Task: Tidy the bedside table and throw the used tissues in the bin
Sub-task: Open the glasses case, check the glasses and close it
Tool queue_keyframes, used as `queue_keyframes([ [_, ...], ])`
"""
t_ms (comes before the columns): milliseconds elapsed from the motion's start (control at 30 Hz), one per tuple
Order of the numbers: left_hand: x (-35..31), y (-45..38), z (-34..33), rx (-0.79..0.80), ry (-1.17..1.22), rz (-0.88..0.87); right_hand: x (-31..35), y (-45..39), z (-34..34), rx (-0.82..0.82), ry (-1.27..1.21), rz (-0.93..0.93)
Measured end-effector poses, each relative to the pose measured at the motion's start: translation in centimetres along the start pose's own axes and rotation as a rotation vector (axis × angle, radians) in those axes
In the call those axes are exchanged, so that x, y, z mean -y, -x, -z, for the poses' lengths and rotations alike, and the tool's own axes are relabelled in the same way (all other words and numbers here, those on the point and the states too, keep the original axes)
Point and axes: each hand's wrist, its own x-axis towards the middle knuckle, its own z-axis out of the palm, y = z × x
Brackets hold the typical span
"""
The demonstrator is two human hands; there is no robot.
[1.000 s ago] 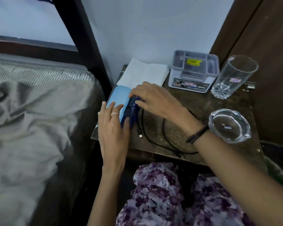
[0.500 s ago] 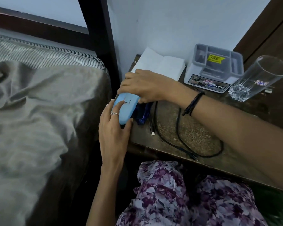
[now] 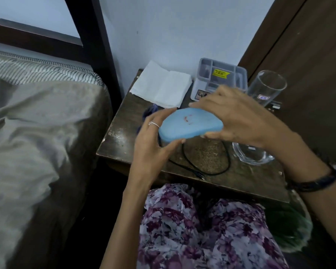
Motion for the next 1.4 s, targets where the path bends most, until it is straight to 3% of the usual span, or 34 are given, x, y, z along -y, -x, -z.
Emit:
queue_keyframes([
  [167,1.1,2.3,-3.2,0.21,-0.007,0.095,0.9,5.6,-3.1,0.045,0.055,-0.129],
  [300,2.4,3.0,-3.8,0.266,-0.066,0.165,2.1,6.8,-5.1,0.045,0.1,-0.154],
  [567,3.2,3.3,-3.9,0.273,-0.062,0.223,2.6,6.8,-6.4,0.013,0.197,-0.06],
  [867,3.2,3.1,-4.0,0.232,0.034,0.284,1.3,5.5,-5.8,0.121,0.446,0.144],
  [1133,3.3,3.1,-4.1,0.256,0.075,0.303,0.3,3.5,-2.9,0.377,0.13,0.018],
  [1400,3.3,3.0,-4.2,0.215,0.066,0.334,-1.9,2.0,-0.9,0.47,-0.147,-0.08],
])
